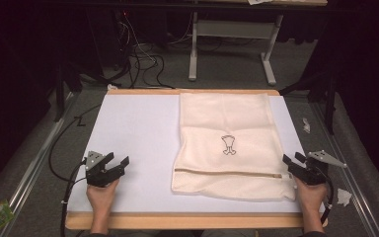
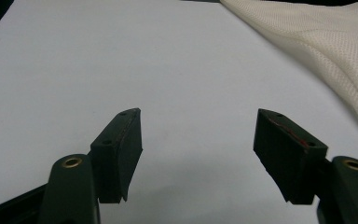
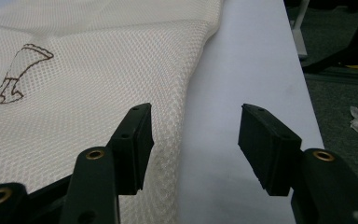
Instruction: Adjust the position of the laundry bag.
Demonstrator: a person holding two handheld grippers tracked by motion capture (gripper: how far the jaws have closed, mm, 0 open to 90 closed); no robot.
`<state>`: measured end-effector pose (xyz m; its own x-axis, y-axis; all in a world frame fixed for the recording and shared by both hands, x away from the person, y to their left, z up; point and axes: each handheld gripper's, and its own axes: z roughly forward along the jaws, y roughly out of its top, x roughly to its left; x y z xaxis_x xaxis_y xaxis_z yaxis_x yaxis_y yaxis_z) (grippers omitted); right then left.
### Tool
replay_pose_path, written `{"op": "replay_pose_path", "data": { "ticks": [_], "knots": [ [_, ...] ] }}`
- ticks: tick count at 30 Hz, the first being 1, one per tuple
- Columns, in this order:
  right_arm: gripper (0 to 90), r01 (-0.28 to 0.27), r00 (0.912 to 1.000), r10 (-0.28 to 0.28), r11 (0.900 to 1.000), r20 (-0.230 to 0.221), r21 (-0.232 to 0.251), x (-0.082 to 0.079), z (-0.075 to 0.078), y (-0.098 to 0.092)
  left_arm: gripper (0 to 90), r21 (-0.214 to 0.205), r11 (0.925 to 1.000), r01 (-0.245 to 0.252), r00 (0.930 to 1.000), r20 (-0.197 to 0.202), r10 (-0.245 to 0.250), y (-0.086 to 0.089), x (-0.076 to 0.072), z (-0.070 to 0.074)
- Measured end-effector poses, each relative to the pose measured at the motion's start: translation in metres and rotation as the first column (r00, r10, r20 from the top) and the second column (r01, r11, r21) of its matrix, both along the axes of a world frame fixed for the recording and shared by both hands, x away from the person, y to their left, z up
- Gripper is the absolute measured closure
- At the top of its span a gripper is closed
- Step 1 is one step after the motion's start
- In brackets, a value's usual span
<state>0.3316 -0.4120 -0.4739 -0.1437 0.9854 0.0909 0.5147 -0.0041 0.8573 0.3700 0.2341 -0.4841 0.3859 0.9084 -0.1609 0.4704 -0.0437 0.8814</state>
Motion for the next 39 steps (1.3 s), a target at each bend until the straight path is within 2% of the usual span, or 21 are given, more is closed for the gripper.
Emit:
{"op": "replay_pose_path", "data": {
  "ticks": [6, 10, 12, 14, 17, 20, 23, 27, 28, 31, 33, 34, 36, 37, 39],
  "knots": [
    [45.4, 0.001, 1.0000, -0.001, 1.0000, 0.002, -0.002, 0.000, 0.000, 0.001, 31.9, -0.002, 1.0000, 0.003, 1.0000, -0.001, -0.003, 0.000, 0.000, 0.000],
    [43.2, 0.003, 1.0000, -0.003, 1.0000, -0.003, 0.003, 0.000, 0.000, 0.000, 33.3, -0.019, 0.9997, 0.018, 0.9997, -0.015, -0.018, 0.001, 0.002, 0.000],
    [41.5, 0.020, 0.9997, -0.020, 0.9996, 0.012, -0.021, -0.001, 0.001, 0.002, 35.1, -0.051, 0.9986, 0.013, 0.9998, -0.016, -0.014, 0.005, 0.002, 0.000],
    [42.2, 0.020, 0.9995, -0.019, 0.9985, 0.024, -0.050, -0.002, 0.001, 0.005, 36.1, -0.057, 0.9983, 0.007, 0.9999, -0.015, -0.008, 0.005, 0.002, 0.000],
    [42.1, 0.005, 0.9999, -0.004, 0.9989, 0.009, -0.047, -0.001, 0.001, 0.005, 36.5, -0.058, 0.9983, -0.002, 0.9998, -0.020, 0.001, 0.005, 0.003, 0.000],
    [44.1, -0.017, 0.9997, 0.017, 0.9986, 0.016, -0.051, -0.001, 0.002, 0.005, 36.0, -0.054, 0.9985, -0.003, 0.9987, -0.051, 0.000, 0.005, 0.006, 0.001],
    [46.1, -0.029, 0.9995, 0.030, 0.9983, 0.009, -0.051, -0.003, 0.003, 0.006, 35.6, -0.032, 0.9995, 0.001, 0.9989, -0.048, -0.002, 0.003, 0.006, 0.003],
    [47.1, -0.030, 0.9994, 0.030, 0.9994, 0.015, -0.019, -0.004, 0.005, 0.002, 35.9, 0.017, 0.9989, 0.044, 0.9982, -0.041, -0.043, -0.008, 0.006, 0.011],
    [48.1, -0.029, 0.9996, 0.029, 0.9995, 0.007, 0.009, -0.004, 0.006, 0.000, 37.2, 0.030, 0.9977, 0.061, 0.9977, -0.031, -0.060, -0.012, 0.006, 0.013],
    [50.8, -0.028, 0.9995, 0.029, 0.9996, -0.015, 0.005, -0.003, 0.009, -0.001, 37.3, 0.060, 0.9913, 0.117, 0.9930, -0.026, -0.115, -0.029, 0.006, 0.023],
    [53.1, -0.037, 0.9987, 0.038, 0.9993, -0.035, 0.008, -0.003, 0.012, 0.000, 37.9, 0.066, 0.9882, 0.138, 0.9902, -0.027, -0.137, -0.039, 0.008, 0.027],
    [54.7, -0.042, 0.9980, 0.042, 0.9991, -0.047, 0.010, -0.002, 0.012, 0.000, 38.1, 0.062, 0.9848, 0.162, 0.9861, -0.045, -0.160, -0.050, 0.010, 0.031],
    [58.2, -0.042, 0.9974, 0.042, 0.9991, -0.059, 0.009, -0.001, 0.013, 0.000, 38.2, 0.069, 0.9830, 0.170, 0.9845, -0.055, -0.167, -0.056, 0.012, 0.032],
    [62.1, -0.039, 0.9978, 0.038, 0.9992, -0.055, -0.005, -0.001, 0.015, 0.001, 39.6, 0.095, 0.9809, 0.170, 0.9836, -0.077, -0.163, -0.065, 0.016, 0.033],
    [62.6, -0.036, 0.9972, 0.036, 0.9993, -0.065, 0.000, -0.001, 0.016, 0.001, 40.0, 0.091, 0.9804, 0.175, 0.9819, -0.090, -0.167, -0.068, 0.018, 0.034]
  ]
}}
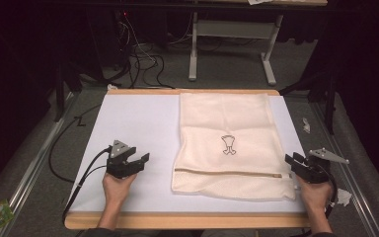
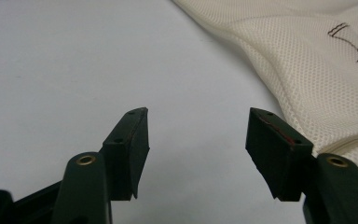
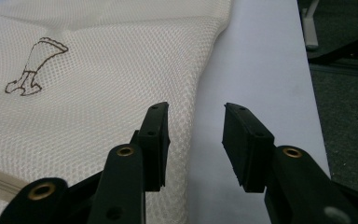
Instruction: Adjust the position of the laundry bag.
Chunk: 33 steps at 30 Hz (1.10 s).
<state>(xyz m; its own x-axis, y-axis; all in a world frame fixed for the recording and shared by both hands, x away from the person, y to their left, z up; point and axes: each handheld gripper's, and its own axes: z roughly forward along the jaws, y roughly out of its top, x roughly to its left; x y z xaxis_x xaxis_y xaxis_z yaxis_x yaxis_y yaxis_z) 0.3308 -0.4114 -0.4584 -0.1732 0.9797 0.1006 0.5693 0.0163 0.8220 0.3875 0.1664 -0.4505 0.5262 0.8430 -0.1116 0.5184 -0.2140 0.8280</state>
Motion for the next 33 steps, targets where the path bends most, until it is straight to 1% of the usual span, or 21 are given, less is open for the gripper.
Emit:
{"op": "replay_pose_path", "data": {
  "ticks": [3, 4, 5, 8, 9, 10, 12, 14, 15, 17, 18, 19, 21, 22, 24, 26, 29, 31, 32, 33],
  "knots": [
    [64.5, -0.010, 0.9997, 0.010, 0.9999, -0.021, -0.005, 0.003, 0.001, 0.000, 40.6, -0.017, 0.9998, 0.009, 0.9998, -0.019, -0.010, -0.009, 0.003, 0.002],
    [64.7, -0.014, 0.9991, 0.013, 0.9998, -0.039, -0.016, 0.004, 0.002, 0.001, 40.8, -0.023, 0.9996, 0.016, 0.9996, -0.021, -0.016, -0.012, 0.004, 0.002],
    [64.7, -0.014, 0.9991, 0.013, 0.9998, -0.039, -0.016, 0.004, 0.002, 0.001, 40.8, -0.036, 0.9991, 0.025, 0.9994, -0.024, -0.025, -0.015, 0.004, 0.003],
    [63.6, -0.019, 0.9984, 0.019, 0.9998, -0.053, -0.007, 0.008, 0.003, 0.003, 40.6, -0.016, 0.9992, 0.037, 0.9987, -0.033, -0.038, -0.025, 0.006, 0.004],
    [63.6, -0.019, 0.9984, 0.019, 0.9998, -0.053, -0.007, 0.008, 0.003, 0.003, 40.6, -0.023, 0.9988, 0.044, 0.9984, -0.035, -0.044, -0.028, 0.008, 0.004],
    [63.1, -0.021, 0.9982, 0.020, 0.9998, -0.057, -0.007, 0.009, 0.003, 0.003, 40.6, -0.025, 0.9986, 0.047, 0.9976, -0.049, -0.049, -0.032, 0.010, 0.004],
    [60.9, -0.017, 0.9980, 0.017, 0.9999, -0.060, 0.002, 0.011, 0.003, 0.004, 41.3, -0.002, 0.9988, 0.049, 0.9969, -0.061, -0.049, -0.039, 0.012, 0.003],
    [60.1, -0.010, 0.9978, 0.011, 0.9999, -0.066, 0.006, 0.013, 0.004, 0.006, 41.7, 0.002, 0.9981, 0.062, 0.9958, -0.067, -0.062, -0.047, 0.014, 0.004],
    [59.9, -0.014, 0.9976, 0.014, 0.9999, -0.067, 0.003, 0.014, 0.004, 0.006, 41.7, 0.007, 0.9976, 0.068, 0.9954, -0.068, -0.068, -0.051, 0.015, 0.005],
    [59.3, -0.021, 0.9972, 0.020, 0.9998, -0.072, -0.003, 0.016, 0.006, 0.007, 41.5, -0.003, 0.9967, 0.081, 0.9940, -0.074, -0.081, -0.058, 0.017, 0.006],
    [59.1, -0.023, 0.9965, 0.023, 0.9997, -0.081, -0.004, 0.018, 0.007, 0.008, 41.0, 0.007, 0.9966, 0.082, 0.9938, -0.075, -0.082, -0.061, 0.018, 0.006],
    [59.1, -0.023, 0.9965, 0.023, 0.9997, -0.081, -0.004, 0.018, 0.007, 0.008, 41.0, 0.020, 0.9962, 0.085, 0.9936, -0.076, -0.083, -0.065, 0.019, 0.006],
    [58.9, -0.028, 0.9965, 0.027, 0.9996, -0.079, -0.006, 0.019, 0.007, 0.010, 40.2, 0.015, 0.9959, 0.089, 0.9927, -0.083, -0.087, -0.072, 0.021, 0.005],
    [58.9, -0.027, 0.9956, 0.026, 0.9996, -0.090, -0.006, 0.020, 0.007, 0.011, 39.4, 0.026, 0.9958, 0.088, 0.9925, -0.087, -0.086, -0.075, 0.022, 0.005],
    [58.9, -0.031, 0.9950, 0.030, 0.9993, -0.096, -0.019, 0.023, 0.007, 0.013, 39.0, 0.036, 0.9951, 0.092, 0.9918, -0.092, -0.088, -0.081, 0.024, 0.004],
    [58.8, -0.034, 0.9945, 0.033, 0.9993, -0.099, -0.017, 0.024, 0.007, 0.014, 38.5, 0.005, 0.9953, 0.097, 0.9900, -0.104, -0.096, -0.085, 0.025, 0.002],
    [58.7, -0.035, 0.9940, 0.032, 0.9992, -0.104, -0.020, 0.026, 0.008, 0.016, 38.4, 0.022, 0.9946, 0.101, 0.9889, -0.112, -0.098, -0.092, 0.027, -0.001],
    [58.5, -0.030, 0.9932, 0.027, 0.9993, -0.113, -0.024, 0.029, 0.008, 0.016, 38.1, 0.028, 0.9931, 0.114, 0.9874, -0.113, -0.110, -0.098, 0.028, -0.003],
    [58.6, -0.028, 0.9932, 0.025, 0.9993, -0.114, -0.023, 0.030, 0.008, 0.016, 38.1, 0.019, 0.9934, 0.113, 0.9873, -0.114, -0.110, -0.101, 0.028, -0.004],
    [58.6, -0.028, 0.9932, 0.025, 0.9993, -0.114, -0.023, 0.030, 0.008, 0.016, 38.1, 0.004, 0.9937, 0.112, 0.9861, -0.124, -0.110, -0.102, 0.029, -0.005]
  ]
}}
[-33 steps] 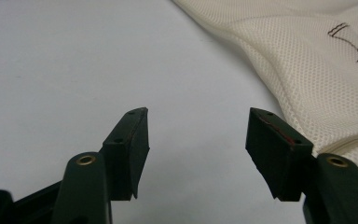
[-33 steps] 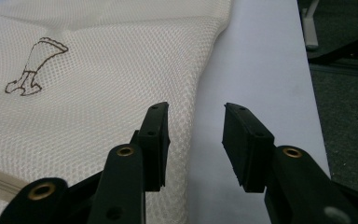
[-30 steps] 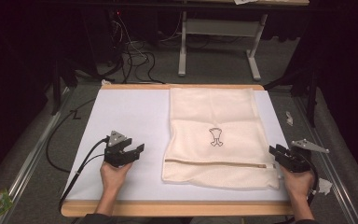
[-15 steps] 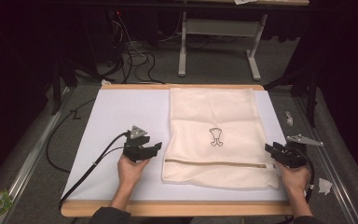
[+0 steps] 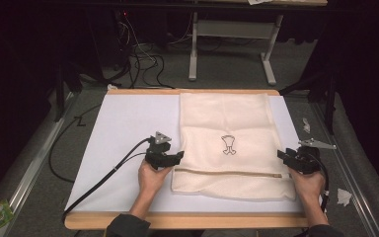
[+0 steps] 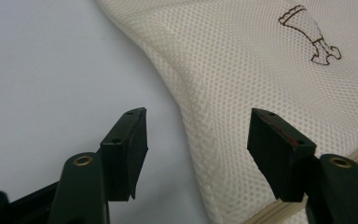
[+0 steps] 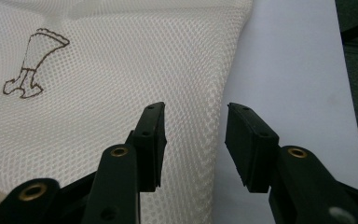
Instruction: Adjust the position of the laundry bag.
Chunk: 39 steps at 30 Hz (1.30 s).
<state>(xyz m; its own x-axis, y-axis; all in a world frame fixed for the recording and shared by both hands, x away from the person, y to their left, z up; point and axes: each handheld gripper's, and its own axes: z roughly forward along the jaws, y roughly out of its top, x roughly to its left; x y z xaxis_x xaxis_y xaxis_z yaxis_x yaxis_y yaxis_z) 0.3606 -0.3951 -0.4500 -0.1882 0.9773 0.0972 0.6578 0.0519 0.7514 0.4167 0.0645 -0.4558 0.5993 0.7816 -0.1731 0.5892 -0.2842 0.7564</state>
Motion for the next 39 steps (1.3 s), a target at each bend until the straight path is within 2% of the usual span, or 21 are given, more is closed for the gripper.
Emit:
{"op": "replay_pose_path", "data": {
  "ticks": [7, 12, 20, 24, 26, 34, 39],
  "knots": [
    [59.7, 0.001, 0.9996, -0.001, 0.9999, -0.027, 0.015, 0.005, -0.003, 0.000, 39.6, 0.039, 0.9992, -0.009, 0.9997, -0.023, 0.010, -0.013, 0.004, -0.010],
    [62.1, 0.014, 0.9987, -0.014, 0.9998, -0.050, 0.012, 0.008, -0.005, -0.003, 47.4, 0.041, 0.9989, -0.020, 0.9989, -0.040, 0.022, -0.019, 0.008, -0.015],
    [74.2, -0.007, 0.9946, 0.009, 0.9997, -0.103, 0.022, 0.012, -0.011, -0.005, 65.0, 0.042, 0.9989, -0.023, 0.9979, -0.060, 0.025, -0.020, 0.012, -0.020],
    [83.4, -0.021, 0.9939, 0.023, 0.9996, -0.108, 0.017, 0.013, -0.012, -0.004, 79.3, 0.028, 0.9995, -0.014, 0.9981, -0.059, 0.015, -0.020, 0.013, -0.020],
    [85.5, -0.028, 0.9940, 0.029, 0.9995, -0.105, 0.012, 0.014, -0.012, -0.003, 82.8, 0.023, 0.9997, -0.008, 0.9980, -0.062, 0.009, -0.020, 0.013, -0.019],
    [87.5, -0.039, 0.9949, 0.039, 0.9992, -0.093, 0.006, 0.012, -0.009, -0.002, 84.8, 0.004, 1.0000, -0.001, 0.9991, -0.043, 0.001, -0.016, 0.012, -0.011],
    [87.7, -0.055, 0.9953, 0.055, 0.9985, -0.080, 0.004, 0.011, -0.008, 0.001, 84.9, 0.008, 0.9999, -0.006, 0.9995, -0.031, 0.006, -0.010, 0.012, -0.004]
  ]
}}
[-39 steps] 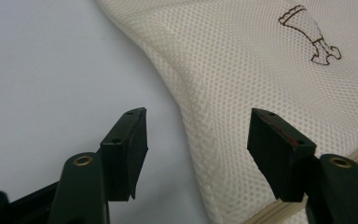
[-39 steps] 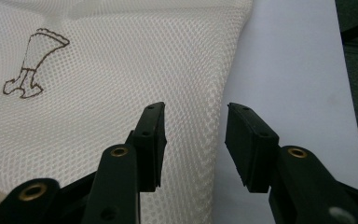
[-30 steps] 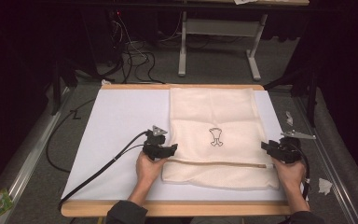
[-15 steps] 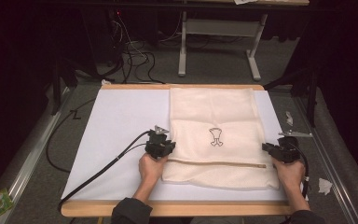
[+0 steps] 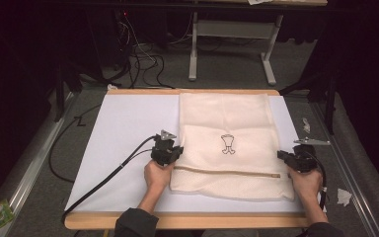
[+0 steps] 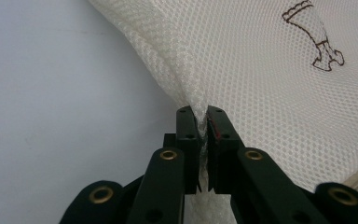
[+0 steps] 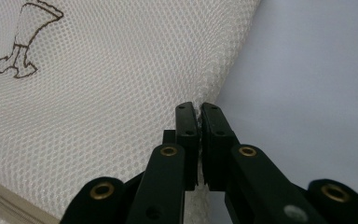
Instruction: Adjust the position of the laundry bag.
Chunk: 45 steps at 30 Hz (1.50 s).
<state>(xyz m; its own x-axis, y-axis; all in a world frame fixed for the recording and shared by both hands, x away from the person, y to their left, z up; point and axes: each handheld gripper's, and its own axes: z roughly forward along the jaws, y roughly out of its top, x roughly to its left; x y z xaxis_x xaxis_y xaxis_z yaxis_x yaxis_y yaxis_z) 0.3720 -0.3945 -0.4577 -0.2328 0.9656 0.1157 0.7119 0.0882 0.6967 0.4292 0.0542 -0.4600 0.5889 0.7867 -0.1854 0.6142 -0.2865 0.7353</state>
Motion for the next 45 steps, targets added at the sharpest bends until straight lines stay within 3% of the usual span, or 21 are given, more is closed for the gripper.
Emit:
{"op": "replay_pose_path", "data": {
  "ticks": [14, 20, 31, 45],
  "knots": [
    [87.9, -0.026, 0.9995, 0.026, 0.9993, 0.018, 0.027, -0.001, 0.002, 0.007, 85.1, -0.004, 1.0000, 0.006, 0.9996, 0.027, -0.006, 0.013, -0.002, 0.012],
    [87.9, -0.047, 0.9986, 0.046, 0.9985, 0.026, 0.027, 0.000, 0.004, 0.013, 85.1, 0.018, 0.9998, -0.006, 0.9986, 0.053, 0.005, 0.019, -0.004, 0.017],
    [87.9, -0.085, 0.9952, 0.083, 0.9956, 0.053, 0.039, 0.001, 0.009, 0.028, 85.0, 0.004, 0.9997, -0.024, 0.9980, 0.059, 0.024, 0.040, -0.007, 0.021],
    [87.9, -0.135, 0.9900, 0.132, 0.9893, 0.050, 0.055, 0.006, 0.010, 0.051, 84.8, 0.010, 0.9986, -0.053, 0.9962, 0.070, 0.052, 0.066, -0.012, 0.022]
  ]
}}
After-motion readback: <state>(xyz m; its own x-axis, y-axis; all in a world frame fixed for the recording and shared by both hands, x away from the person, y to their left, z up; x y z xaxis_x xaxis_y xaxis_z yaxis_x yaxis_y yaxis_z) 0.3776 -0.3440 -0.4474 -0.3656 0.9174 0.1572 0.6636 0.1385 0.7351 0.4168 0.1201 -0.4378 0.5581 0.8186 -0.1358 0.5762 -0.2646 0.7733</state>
